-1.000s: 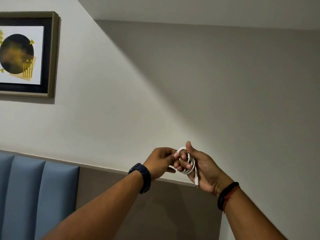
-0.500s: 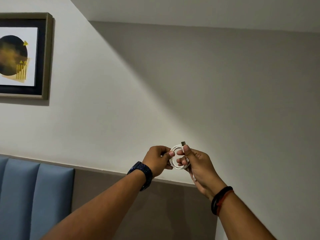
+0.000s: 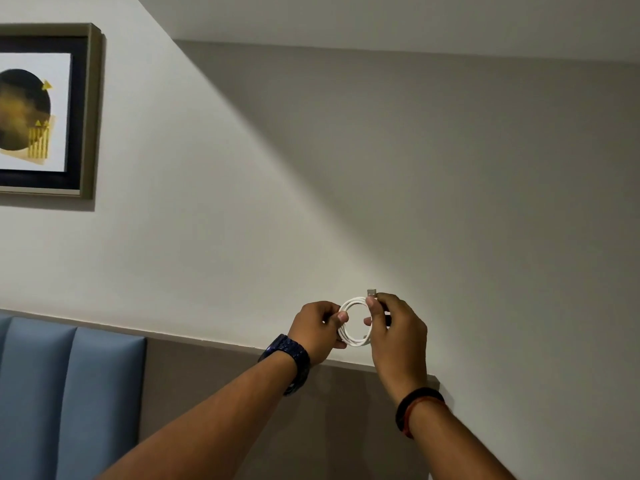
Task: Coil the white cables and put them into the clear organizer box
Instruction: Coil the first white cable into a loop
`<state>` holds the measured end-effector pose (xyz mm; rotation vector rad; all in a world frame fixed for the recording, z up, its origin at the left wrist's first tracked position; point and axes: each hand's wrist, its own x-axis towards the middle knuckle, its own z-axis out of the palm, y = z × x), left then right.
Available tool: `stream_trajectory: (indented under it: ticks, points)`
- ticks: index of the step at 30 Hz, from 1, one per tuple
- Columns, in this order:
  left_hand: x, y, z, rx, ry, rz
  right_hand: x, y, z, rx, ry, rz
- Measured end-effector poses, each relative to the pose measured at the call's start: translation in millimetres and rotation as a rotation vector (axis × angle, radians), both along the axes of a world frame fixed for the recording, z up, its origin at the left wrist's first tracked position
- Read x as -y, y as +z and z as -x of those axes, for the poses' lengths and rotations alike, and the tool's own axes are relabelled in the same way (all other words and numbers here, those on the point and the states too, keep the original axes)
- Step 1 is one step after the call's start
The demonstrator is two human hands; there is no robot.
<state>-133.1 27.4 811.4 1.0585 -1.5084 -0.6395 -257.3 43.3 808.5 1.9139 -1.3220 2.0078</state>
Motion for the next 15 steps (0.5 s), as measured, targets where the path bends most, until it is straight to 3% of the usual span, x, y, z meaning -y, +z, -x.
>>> stream_trajectory:
  ticks: [3, 7, 12, 15]
  points:
    - [1.6, -1.1, 0.3, 0.006, 0.007, 0.002, 0.4, -2.2, -2.0, 0.117, 0.012, -0.004]
    - [2.6, -3.6, 1.1, 0.001, 0.022, 0.022, 5.6, 3.3, -1.3, 0.401, 0.084, -0.110]
    - [2.5, -6.4, 2.4, -0.003, 0.023, 0.055, 9.1, 7.4, 2.5, 0.609, 0.169, -0.269]
    - [3.5, -6.7, 3.0, -0.010, 0.043, 0.060, 10.9, 5.3, 3.7, 0.548, 0.151, -0.309]
